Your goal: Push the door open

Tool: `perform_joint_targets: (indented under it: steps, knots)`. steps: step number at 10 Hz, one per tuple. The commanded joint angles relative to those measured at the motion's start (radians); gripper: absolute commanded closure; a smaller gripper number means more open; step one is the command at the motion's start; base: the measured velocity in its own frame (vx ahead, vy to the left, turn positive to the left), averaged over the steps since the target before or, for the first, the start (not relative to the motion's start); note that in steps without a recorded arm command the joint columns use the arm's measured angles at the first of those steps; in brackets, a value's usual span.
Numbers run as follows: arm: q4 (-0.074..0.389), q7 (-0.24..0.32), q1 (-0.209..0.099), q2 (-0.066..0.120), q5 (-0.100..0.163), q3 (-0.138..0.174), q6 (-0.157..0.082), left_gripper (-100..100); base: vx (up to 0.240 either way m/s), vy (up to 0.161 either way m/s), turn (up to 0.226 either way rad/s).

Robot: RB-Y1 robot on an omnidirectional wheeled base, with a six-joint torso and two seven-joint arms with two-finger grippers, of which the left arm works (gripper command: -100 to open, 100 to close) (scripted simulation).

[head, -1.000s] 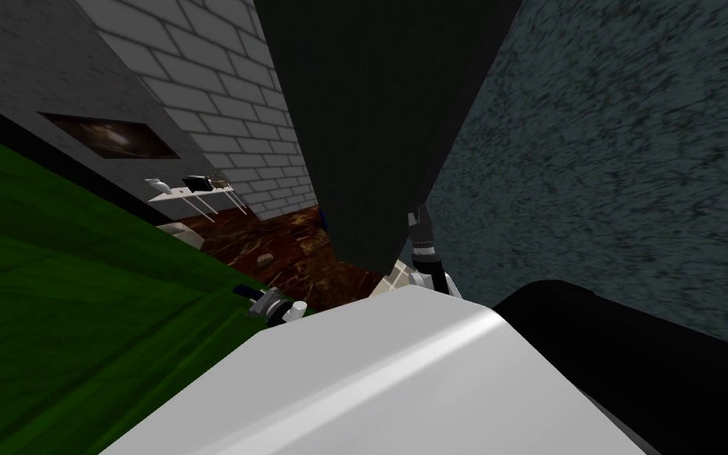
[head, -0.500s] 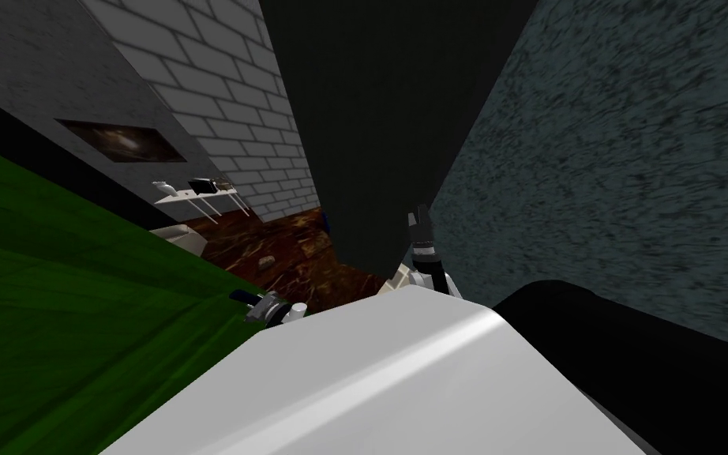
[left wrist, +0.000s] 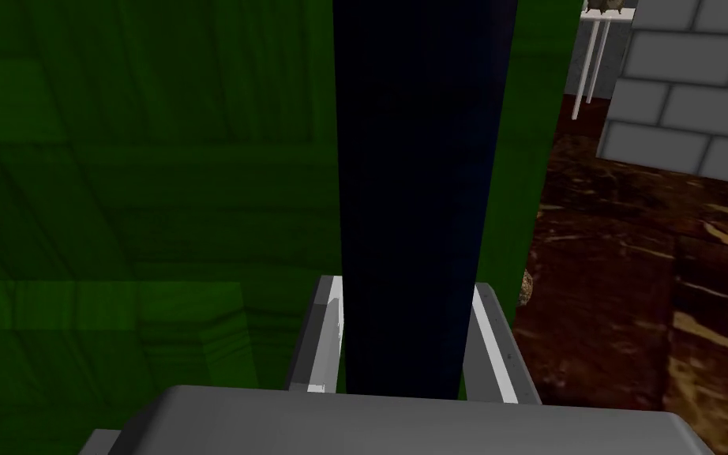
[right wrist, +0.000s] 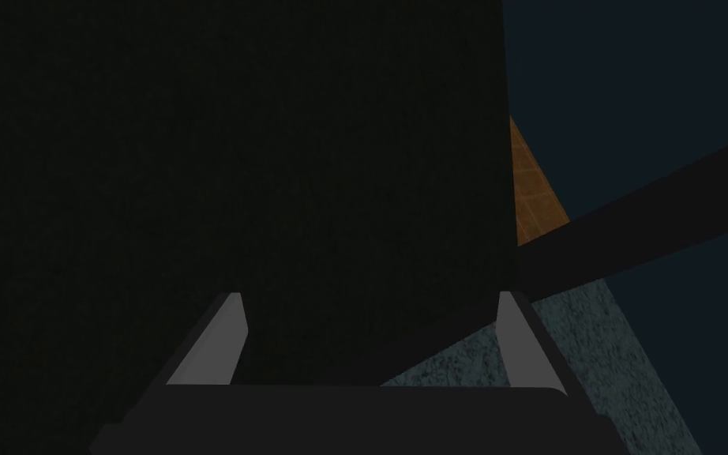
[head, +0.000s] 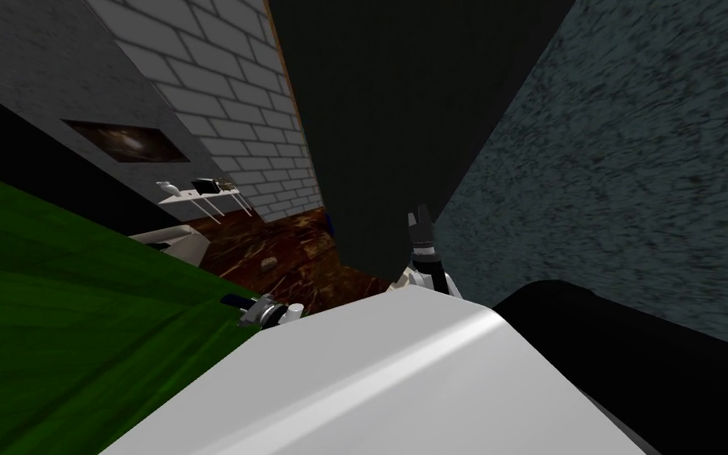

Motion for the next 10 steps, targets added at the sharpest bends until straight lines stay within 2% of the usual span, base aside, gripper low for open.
perform_joint_targets:
  steps: [1, 2, 3, 5, 10]
  knots:
    - [-0.046, -0.014, 0.018, -0.001, 0.004, 0.011, -0.002, 100, 0.108, 0.107, 0.007]
    - [-0.046, -0.014, 0.018, -0.001, 0.004, 0.011, -0.002, 100, 0.055, 0.052, 0.018]
    - [-0.045, -0.025, 0.015, 0.017, 0.020, 0.036, -0.016, 100, 0.115, 0.105, 0.020]
    - [-0.045, -0.034, 0.012, 0.027, 0.035, 0.057, -0.028, 100, 0.156, 0.148, 0.035]
    - [-0.043, -0.059, 0.005, 0.037, 0.071, 0.113, -0.059, 100, 0.154, 0.153, 0.043]
